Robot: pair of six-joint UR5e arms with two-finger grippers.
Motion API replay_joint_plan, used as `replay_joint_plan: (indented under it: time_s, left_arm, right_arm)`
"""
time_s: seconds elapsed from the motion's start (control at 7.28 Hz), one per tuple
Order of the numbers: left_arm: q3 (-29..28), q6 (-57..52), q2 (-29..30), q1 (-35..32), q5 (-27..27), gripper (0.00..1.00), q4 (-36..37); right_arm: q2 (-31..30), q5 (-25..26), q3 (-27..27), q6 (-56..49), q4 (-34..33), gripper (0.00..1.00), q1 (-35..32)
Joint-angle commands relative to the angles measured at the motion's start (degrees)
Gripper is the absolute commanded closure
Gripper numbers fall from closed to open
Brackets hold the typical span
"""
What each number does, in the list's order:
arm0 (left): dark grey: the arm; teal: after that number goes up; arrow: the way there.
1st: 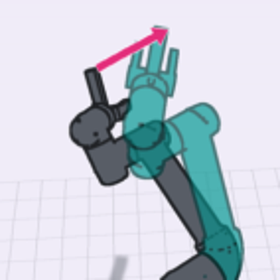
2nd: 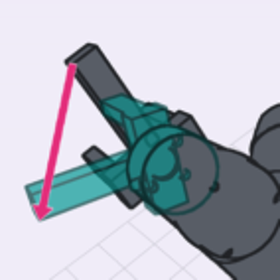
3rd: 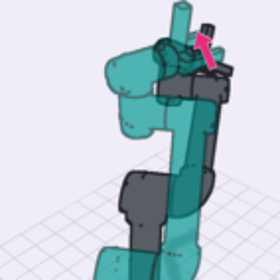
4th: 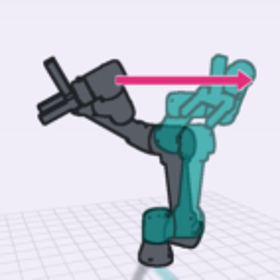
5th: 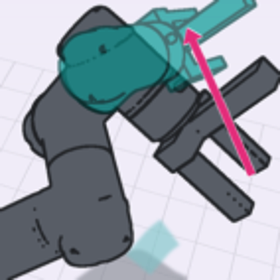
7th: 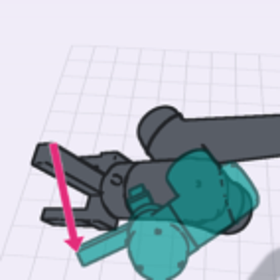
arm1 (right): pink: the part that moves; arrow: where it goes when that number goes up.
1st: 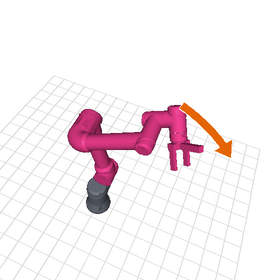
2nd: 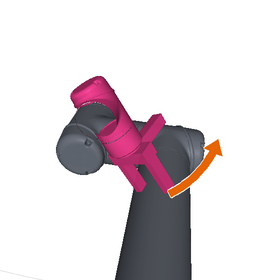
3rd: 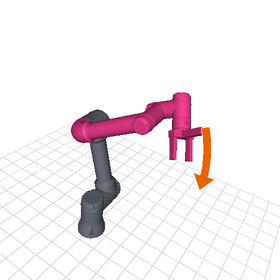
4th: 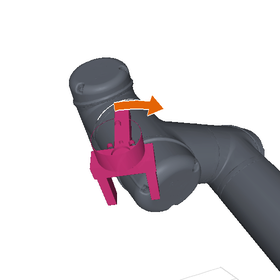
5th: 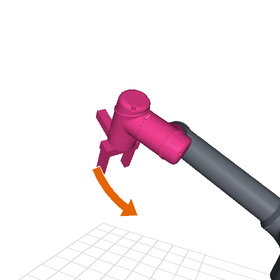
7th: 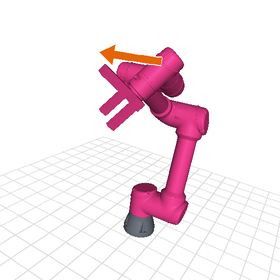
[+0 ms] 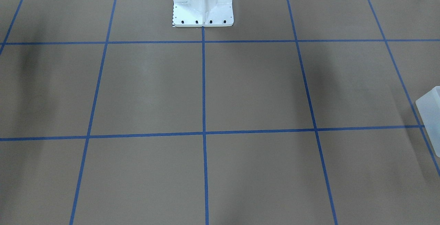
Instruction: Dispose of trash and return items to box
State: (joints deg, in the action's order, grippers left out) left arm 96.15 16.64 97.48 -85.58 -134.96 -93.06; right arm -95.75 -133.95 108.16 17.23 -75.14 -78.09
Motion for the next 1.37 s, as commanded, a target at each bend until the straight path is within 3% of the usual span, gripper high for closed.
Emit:
replay_joint_plan:
  time_s: [0.0,0.14,0.41,0.96,1.24]
  left_arm:
    - [18.4,13.5,-6.6,9.4,0.2,0.01,3.4]
    - [19.4,14.9,-9.0,10.8,0.3,0.01,2.5]
    - [19.8,8.7,-19.6,10.6,0.3,0.01,-10.6]
    - [19.4,1.6,-22.7,10.4,1.4,0.01,-12.4]
    - [19.3,0.2,-23.5,10.4,1.5,0.01,-12.4]
  right_arm:
    - [0.0,0.5,-0.1,-0.1,-0.2,0.0,0.5]
    - [0.0,0.4,-0.3,-0.1,-0.2,0.0,0.5]
    - [2.3,-0.2,-3.3,0.0,-0.4,0.0,1.4]
    - [2.4,-1.7,-4.1,-1.0,-1.5,0.0,1.3]
    - [2.5,-4.9,-4.5,-1.1,-2.3,0.0,1.9]
